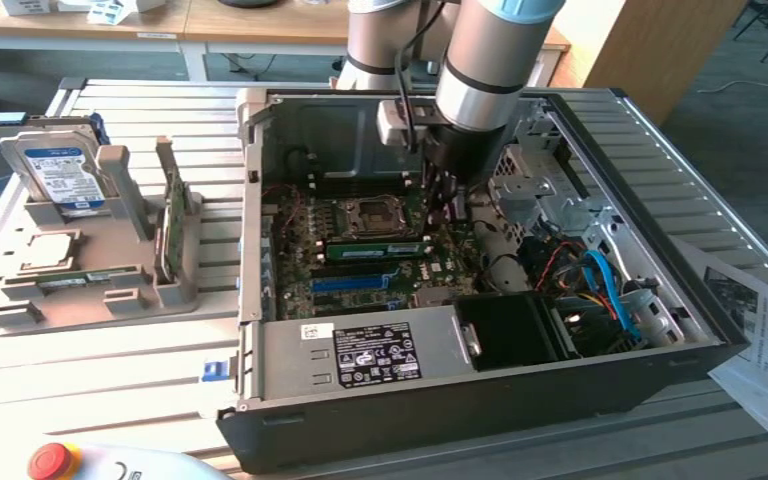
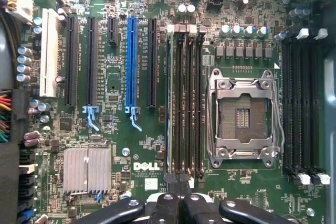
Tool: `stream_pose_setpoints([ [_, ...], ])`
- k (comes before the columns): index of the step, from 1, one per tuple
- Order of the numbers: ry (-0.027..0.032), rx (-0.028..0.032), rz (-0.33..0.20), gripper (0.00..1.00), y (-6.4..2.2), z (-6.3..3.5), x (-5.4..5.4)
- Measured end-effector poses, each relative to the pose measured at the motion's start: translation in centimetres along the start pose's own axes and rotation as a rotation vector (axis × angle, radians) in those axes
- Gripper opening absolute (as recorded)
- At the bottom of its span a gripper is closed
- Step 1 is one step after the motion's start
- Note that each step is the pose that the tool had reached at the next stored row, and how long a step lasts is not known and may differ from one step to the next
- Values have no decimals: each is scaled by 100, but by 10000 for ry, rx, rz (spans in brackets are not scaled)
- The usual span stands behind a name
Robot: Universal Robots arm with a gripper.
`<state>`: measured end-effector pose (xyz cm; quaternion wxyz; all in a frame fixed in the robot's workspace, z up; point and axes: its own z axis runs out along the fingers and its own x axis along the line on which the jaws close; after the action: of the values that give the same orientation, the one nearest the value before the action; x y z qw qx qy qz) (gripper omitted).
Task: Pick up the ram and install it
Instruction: 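Press down the ram until it locks into place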
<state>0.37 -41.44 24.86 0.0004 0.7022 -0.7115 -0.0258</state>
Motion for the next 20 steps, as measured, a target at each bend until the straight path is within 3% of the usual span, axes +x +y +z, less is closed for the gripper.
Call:
stream_pose_setpoints([
  [8,0,-5,-1,10,2,-28,-2],
  [20,1,-5,0,10,154,-22,-13],
])
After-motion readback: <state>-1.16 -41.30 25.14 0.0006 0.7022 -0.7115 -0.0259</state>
